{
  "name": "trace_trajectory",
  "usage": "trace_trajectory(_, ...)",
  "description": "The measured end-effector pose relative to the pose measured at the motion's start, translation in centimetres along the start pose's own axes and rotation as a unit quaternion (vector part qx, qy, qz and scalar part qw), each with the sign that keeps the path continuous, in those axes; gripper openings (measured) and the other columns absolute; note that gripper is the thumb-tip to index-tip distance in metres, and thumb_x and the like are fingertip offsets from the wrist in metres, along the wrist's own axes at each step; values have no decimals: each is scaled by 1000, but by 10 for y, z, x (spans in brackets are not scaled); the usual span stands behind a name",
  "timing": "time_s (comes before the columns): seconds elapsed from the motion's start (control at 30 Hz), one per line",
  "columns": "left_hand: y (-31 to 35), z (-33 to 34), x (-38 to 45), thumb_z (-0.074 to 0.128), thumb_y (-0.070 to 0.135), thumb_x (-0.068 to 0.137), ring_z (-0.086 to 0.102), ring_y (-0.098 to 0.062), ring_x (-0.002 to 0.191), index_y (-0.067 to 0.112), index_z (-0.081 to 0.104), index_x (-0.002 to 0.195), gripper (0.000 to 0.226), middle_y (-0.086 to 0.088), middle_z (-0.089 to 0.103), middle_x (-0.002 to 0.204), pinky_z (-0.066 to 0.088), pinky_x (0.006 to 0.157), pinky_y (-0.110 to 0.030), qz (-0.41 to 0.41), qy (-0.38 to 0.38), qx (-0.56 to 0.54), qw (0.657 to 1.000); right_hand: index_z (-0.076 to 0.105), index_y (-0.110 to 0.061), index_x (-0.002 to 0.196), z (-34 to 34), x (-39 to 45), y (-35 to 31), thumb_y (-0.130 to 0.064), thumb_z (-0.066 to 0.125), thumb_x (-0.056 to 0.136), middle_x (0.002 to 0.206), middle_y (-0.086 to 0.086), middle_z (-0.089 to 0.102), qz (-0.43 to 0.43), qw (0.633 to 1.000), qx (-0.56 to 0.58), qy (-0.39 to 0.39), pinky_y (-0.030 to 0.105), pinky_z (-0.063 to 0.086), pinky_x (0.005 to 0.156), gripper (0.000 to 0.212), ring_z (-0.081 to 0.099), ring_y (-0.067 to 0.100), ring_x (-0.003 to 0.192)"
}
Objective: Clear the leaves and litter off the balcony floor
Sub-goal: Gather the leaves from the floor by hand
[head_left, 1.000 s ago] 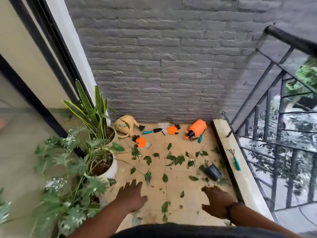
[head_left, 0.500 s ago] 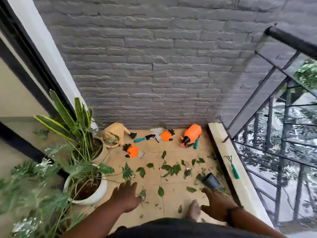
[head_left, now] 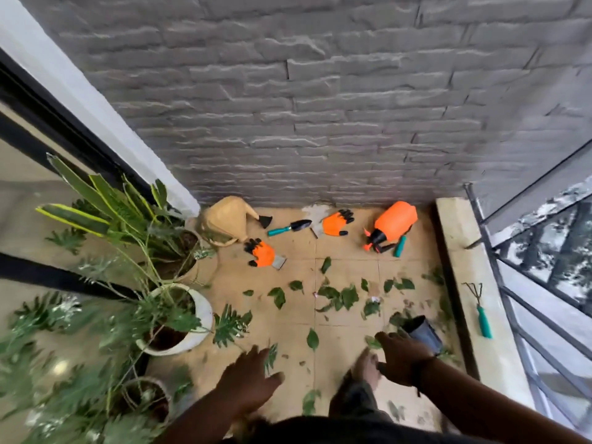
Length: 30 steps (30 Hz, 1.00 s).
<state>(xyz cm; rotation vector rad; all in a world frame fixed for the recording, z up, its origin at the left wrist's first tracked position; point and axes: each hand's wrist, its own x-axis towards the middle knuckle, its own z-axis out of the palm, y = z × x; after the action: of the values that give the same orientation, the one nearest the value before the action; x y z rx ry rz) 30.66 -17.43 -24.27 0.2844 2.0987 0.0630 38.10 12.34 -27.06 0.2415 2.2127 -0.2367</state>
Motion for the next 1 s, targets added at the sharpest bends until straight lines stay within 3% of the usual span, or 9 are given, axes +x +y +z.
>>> trace_trajectory(0.27, 6, 3, 59, 44, 58, 97, 15, -19, 151, 27, 17, 157, 72, -2, 12, 165, 19, 120, -32, 96, -36, -48, 994, 26, -24, 151, 24, 39, -29, -47, 47, 94, 147, 6, 44, 45, 998, 50, -6, 34, 39, 104, 66, 42, 28, 134)
trace_trajectory(0.33, -5, -6, 79, 46, 55, 98, 25, -18, 148, 30, 22, 156, 68, 1, 17, 164, 24, 119, -32, 108, -43, -92, 989, 20, -22, 153, 45, 47, -45, -46, 46, 96, 151, 8, 38, 58, 994, 83, -30, 31, 37, 105, 67, 41, 26, 136)
trace_trajectory(0.4, -18, -21, 100, 53, 51, 96, 44, -19, 137, 33, 33, 152, 62, 4, 31, 160, 37, 112, -31, 110, -28, -173, 978, 10, -22, 156, 66, 59, -63, -41, 41, 101, 159, 9, 23, 47, 992, 108, -47, 28, 30, 109, 66, 31, 23, 143)
trace_trajectory(0.47, -28, -43, 125, 57, 45, 96, 49, -18, 132, 31, 42, 147, 55, 3, 43, 152, 39, 106, -23, 102, -1, -237, 966, 10, -21, 156, 90, 71, -82, -36, 41, 102, 162, 9, 15, 33, 990, 124, -65, 26, 24, 111, 64, 25, 20, 146)
trace_trajectory(0.6, -62, -81, 200, 62, 47, 89, 58, -19, 119, 20, 54, 139, 57, -2, 60, 132, 46, 102, -32, 83, 75, -333, 936, 27, -22, 152, 142, 113, -122, -42, 45, 97, 157, 5, 28, 14, 985, 109, -136, 31, 24, 115, 61, 26, 21, 145)
trace_trajectory(0.67, -81, -90, 238, 60, 32, 98, 58, -23, 120, 14, 56, 135, 42, -6, 61, 131, 45, 92, -29, 59, 122, -368, 920, 34, -20, 146, 161, 138, -137, -43, 46, 94, 151, 3, 37, -1, 984, 93, -151, 37, 28, 114, 58, 27, 22, 143)
trace_trajectory(0.8, -122, -75, 319, 60, 32, 97, 56, -27, 123, 7, 60, 131, 42, -12, 61, 133, 43, 99, -32, 12, 148, -328, 933, 33, -20, 145, 188, 193, -155, -38, 45, 95, 146, 4, 42, -54, 987, 51, -141, 36, 33, 109, 55, 30, 23, 141)
trace_trajectory(0.87, -142, -50, 352, 62, 43, 92, 55, -29, 124, 6, 59, 132, 55, -13, 59, 135, 43, 99, -32, -13, 110, -281, 953, 33, -21, 145, 197, 225, -155, -36, 45, 96, 146, 4, 42, -61, 989, 27, -134, 37, 35, 107, 53, 32, 24, 140)
trace_trajectory(1.0, -177, 14, 388, 52, 40, 100, 47, -31, 132, 10, 45, 144, 54, -14, 46, 148, 39, 101, -30, -45, 4, -101, 994, 36, -21, 143, 196, 289, -144, -36, 48, 96, 138, 8, 49, -44, 992, 12, -117, 39, 42, 101, 51, 43, 28, 131)
